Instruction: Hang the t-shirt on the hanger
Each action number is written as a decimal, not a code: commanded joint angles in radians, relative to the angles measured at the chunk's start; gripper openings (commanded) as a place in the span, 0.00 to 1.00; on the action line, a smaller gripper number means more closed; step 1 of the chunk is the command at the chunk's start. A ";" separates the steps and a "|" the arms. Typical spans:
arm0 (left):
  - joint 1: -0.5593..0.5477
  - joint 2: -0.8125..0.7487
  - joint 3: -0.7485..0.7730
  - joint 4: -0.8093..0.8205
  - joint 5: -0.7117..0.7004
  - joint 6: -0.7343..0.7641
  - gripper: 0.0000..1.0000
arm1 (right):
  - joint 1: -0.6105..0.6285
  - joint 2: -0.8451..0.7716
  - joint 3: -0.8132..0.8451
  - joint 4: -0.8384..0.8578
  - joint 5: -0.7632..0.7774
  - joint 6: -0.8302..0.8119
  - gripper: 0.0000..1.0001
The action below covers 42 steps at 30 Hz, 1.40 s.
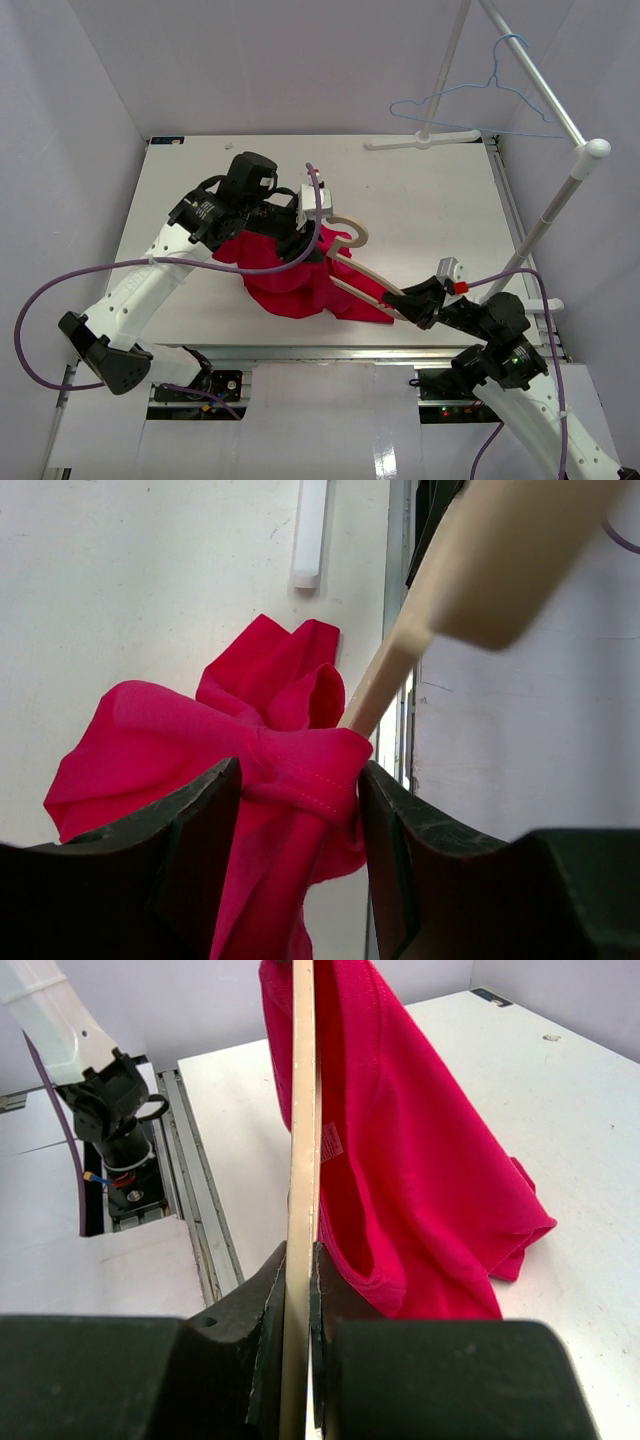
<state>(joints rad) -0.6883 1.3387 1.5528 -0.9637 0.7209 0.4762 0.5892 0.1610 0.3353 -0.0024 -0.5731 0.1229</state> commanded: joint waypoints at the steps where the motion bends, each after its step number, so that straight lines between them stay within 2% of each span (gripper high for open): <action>1: -0.003 -0.030 0.049 -0.002 -0.019 -0.093 0.67 | 0.003 -0.027 0.108 0.138 -0.039 -0.016 0.08; 2: -0.003 -0.020 0.065 -0.019 -0.015 -0.096 0.69 | 0.003 -0.027 0.114 0.131 -0.041 -0.016 0.08; 3: -0.003 -0.015 0.075 -0.025 -0.018 -0.103 0.78 | 0.003 -0.025 0.120 0.127 -0.049 -0.016 0.08; 4: -0.003 -0.015 0.081 -0.027 -0.025 -0.115 0.92 | 0.003 -0.023 0.126 0.124 -0.062 -0.016 0.08; 5: -0.003 -0.017 0.087 -0.029 -0.016 -0.115 0.97 | 0.003 -0.020 0.131 0.119 -0.073 -0.016 0.08; 9: -0.003 -0.033 0.099 -0.036 0.018 -0.068 0.97 | 0.003 -0.005 0.149 0.098 -0.106 -0.020 0.08; 12: -0.003 -0.031 0.110 -0.065 0.080 -0.023 0.82 | 0.001 0.004 0.151 0.087 -0.129 -0.025 0.08; 13: -0.003 -0.028 0.107 -0.078 0.095 -0.017 0.65 | 0.001 0.003 0.150 0.087 -0.129 -0.026 0.08; 15: -0.003 -0.028 0.095 -0.085 0.110 -0.012 0.47 | 0.001 0.003 0.148 0.086 -0.133 -0.030 0.08; 17: -0.003 -0.027 0.080 -0.098 0.123 0.002 0.32 | 0.002 0.000 0.152 0.081 -0.134 -0.034 0.08; 20: -0.003 -0.021 0.058 -0.117 0.151 0.040 0.00 | 0.003 -0.006 0.157 0.085 -0.131 -0.038 0.08; 24: -0.003 -0.017 0.055 -0.117 0.202 0.039 0.00 | 0.003 0.007 0.157 0.114 -0.125 -0.032 0.08; 27: -0.003 -0.001 0.077 -0.097 0.183 -0.039 0.00 | 0.003 0.033 0.163 0.116 -0.087 -0.027 0.08; 29: -0.003 0.012 0.083 -0.082 0.157 -0.082 0.00 | 0.002 0.045 0.164 0.115 -0.023 -0.011 0.12; 31: -0.003 0.016 0.077 -0.063 0.104 -0.125 0.00 | 0.003 0.056 0.168 0.113 0.069 0.005 0.22; 35: -0.002 -0.025 -0.022 -0.014 0.024 -0.148 0.00 | 0.002 0.067 0.179 0.106 0.166 0.021 0.28; 39: -0.002 -0.082 -0.115 0.045 -0.035 -0.154 0.00 | 0.003 0.064 0.189 0.102 0.192 0.013 0.20; 42: -0.001 -0.111 -0.136 0.080 -0.068 -0.175 0.00 | 0.001 0.055 0.183 0.098 0.222 0.025 0.27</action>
<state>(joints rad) -0.6846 1.3165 1.4388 -0.9664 0.7035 0.3400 0.5892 0.2238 0.4863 0.0390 -0.4326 0.1312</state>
